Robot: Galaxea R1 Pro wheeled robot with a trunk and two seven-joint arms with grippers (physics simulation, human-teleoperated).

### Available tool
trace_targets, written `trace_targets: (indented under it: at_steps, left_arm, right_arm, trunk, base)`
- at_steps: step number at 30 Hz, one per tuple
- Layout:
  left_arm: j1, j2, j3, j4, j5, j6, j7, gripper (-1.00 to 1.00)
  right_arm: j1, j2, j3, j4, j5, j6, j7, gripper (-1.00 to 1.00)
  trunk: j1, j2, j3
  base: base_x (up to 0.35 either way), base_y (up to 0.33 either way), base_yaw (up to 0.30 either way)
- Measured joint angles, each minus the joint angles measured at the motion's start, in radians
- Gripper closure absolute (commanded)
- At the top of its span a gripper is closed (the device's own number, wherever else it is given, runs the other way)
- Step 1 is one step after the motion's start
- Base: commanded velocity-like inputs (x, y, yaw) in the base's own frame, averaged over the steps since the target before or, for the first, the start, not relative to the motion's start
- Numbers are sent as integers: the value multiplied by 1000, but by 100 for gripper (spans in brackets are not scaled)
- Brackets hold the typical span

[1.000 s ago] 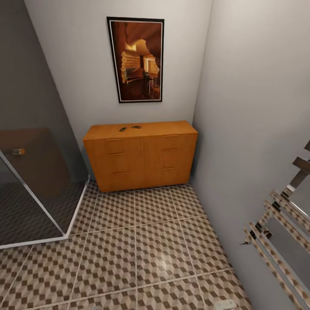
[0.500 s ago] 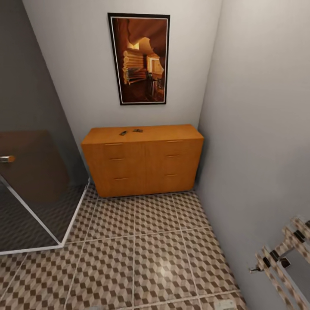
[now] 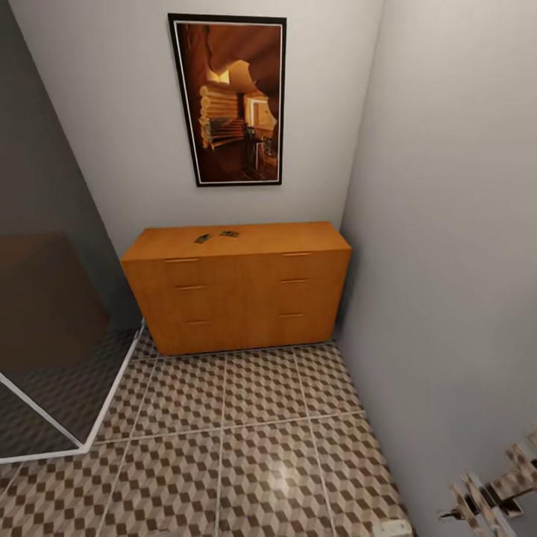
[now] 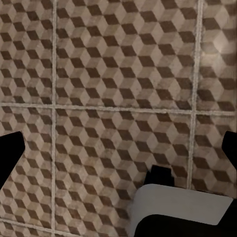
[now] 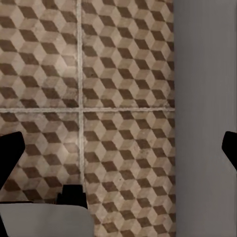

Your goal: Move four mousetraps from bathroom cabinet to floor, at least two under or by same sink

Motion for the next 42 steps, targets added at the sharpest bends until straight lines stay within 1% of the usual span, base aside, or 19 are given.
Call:
trace_targets:
  at_steps: [10, 19, 21, 25, 29, 30, 34, 36, 37, 38, 40, 42]
  left_arm:
    - [0, 7, 1, 8, 4, -1, 4, -100]
    - [0, 22, 2, 24, 6, -2, 6, -100]
    - [0, 28, 3, 25, 7, -2, 7, -100]
    - [0, 30, 4, 25, 6, -3, 7, -100]
    - [0, 26, 4, 23, 6, -5, 5, -100]
    - [0, 11, 2, 14, 5, -7, 2, -100]
    - [0, -3, 3, 12, 3, -7, 1, -100]
    - [0, -8, 4, 12, 1, -7, 1, -100]
    - [0, -16, 3, 13, 0, -6, 1, -100]
    - [0, -26, 3, 16, 0, -6, 1, -100]
    - [0, -33, 3, 18, -1, -7, 1, -100]
    - [-13, -41, 2, 20, -2, -7, 1, -100]
  right_arm:
    - [0, 5, 0, -2, -4, -1, -1, -100]
    - [0, 2, -1, -4, -6, -6, -3, -100]
    - [0, 0, -2, -5, -6, -5, -3, -100]
    - [0, -1, -2, -6, -6, -2, -4, -100]
    - [0, 1, -2, -7, -5, -3, -4, -100]
    - [0, 7, -2, -7, -5, -7, -3, -100]
    - [0, 11, 0, -13, -1, -3, -7, -100]
    - [0, 19, 2, -18, 2, 1, -9, -100]
    - [0, 28, 6, -27, 7, 4, -10, -100]
    - [-1, 34, 10, -44, 14, 5, -9, -100]
    - [-3, 37, 13, -74, 23, 6, -6, -100]
    - [-5, 40, 18, -174, 39, 12, 3, -100]
  trunk:
    - [0, 0, 0]
    - [0, 0, 0]
    - [0, 0, 0]
    - [0, 0, 0]
    - [0, 0, 0]
    - [0, 0, 0]
    - [0, 0, 0]
    - [0, 0, 0]
    - [0, 0, 0]
    - [0, 0, 0]
    - [0, 0, 0]
    - [0, 0, 0]
  base:
    - [278, 8, 0]
    - [283, 168, 0]
    - [191, 129, 0]
    - [102, 68, 0]
    - [36, 24, 0]
    - [3, 2, 0]
    - [2, 1, 0]
    - [0, 0, 0]
    - [0, 0, 0]
    - [0, 0, 0]
    - [0, 0, 0]
    - [0, 0, 0]
